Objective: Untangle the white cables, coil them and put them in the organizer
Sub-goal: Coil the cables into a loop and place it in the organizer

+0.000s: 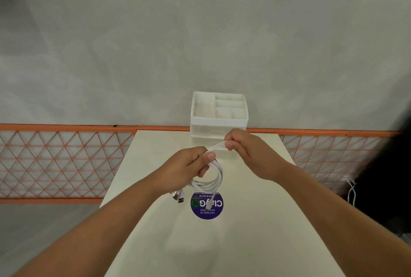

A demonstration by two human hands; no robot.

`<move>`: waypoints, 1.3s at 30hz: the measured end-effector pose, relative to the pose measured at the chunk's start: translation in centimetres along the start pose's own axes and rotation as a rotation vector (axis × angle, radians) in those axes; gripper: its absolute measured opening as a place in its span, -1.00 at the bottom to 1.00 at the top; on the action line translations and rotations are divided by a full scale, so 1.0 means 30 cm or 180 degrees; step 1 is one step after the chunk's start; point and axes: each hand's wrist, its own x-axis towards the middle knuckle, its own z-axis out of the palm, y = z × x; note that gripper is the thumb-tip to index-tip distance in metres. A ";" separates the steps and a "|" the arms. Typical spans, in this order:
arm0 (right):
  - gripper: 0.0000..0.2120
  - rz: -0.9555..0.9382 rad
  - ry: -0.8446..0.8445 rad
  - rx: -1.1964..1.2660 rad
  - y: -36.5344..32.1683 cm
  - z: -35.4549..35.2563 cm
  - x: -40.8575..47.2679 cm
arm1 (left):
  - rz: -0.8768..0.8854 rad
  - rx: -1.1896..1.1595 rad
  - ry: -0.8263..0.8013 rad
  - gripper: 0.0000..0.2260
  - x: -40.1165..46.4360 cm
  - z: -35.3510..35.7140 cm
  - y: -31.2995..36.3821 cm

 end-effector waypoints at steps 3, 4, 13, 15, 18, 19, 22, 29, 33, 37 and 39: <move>-0.82 -0.0130 0.0197 -0.0265 0.021 0.023 0.005 | 0.0035 -0.0691 0.0143 -0.72 -0.002 -0.012 0.034; -0.81 -0.0086 0.0232 -0.0241 0.017 0.036 0.005 | 0.0069 -0.0811 0.0193 -0.75 -0.001 -0.011 0.047; -0.80 0.1346 0.0337 0.1981 -0.082 0.086 -0.001 | 0.0110 -0.0771 0.0798 -0.78 0.015 0.038 0.047; -0.79 0.1538 0.0175 0.2272 -0.085 0.083 -0.010 | 0.0114 -0.0671 0.0829 -0.79 0.014 0.043 0.036; -0.77 0.1708 -0.0144 0.2787 -0.081 0.079 -0.021 | 0.0116 -0.0505 0.0847 -0.79 0.010 0.044 0.019; -0.77 0.1736 -0.0232 0.2961 -0.080 0.076 -0.025 | 0.0124 -0.0448 0.0852 -0.79 0.010 0.044 0.018; -0.77 0.1794 -0.0376 0.3326 -0.082 0.071 -0.031 | 0.0153 -0.0155 0.0865 -0.80 0.015 0.044 0.019; -0.60 0.1958 -0.0372 0.3552 -0.077 0.055 -0.034 | 0.0279 0.0506 0.0873 -0.89 0.035 0.042 0.011; -0.47 0.1808 -0.0669 0.2157 -0.103 0.080 -0.025 | 0.0432 0.0391 0.0626 -0.78 0.040 0.046 0.004; -0.54 0.1799 -0.0799 0.2198 -0.096 0.080 -0.026 | 0.0435 0.0408 0.0596 -0.77 0.043 0.038 0.008; -0.70 0.1729 -0.0942 0.2139 -0.088 0.076 -0.035 | 0.0391 0.0489 0.0543 -0.71 0.044 0.040 0.018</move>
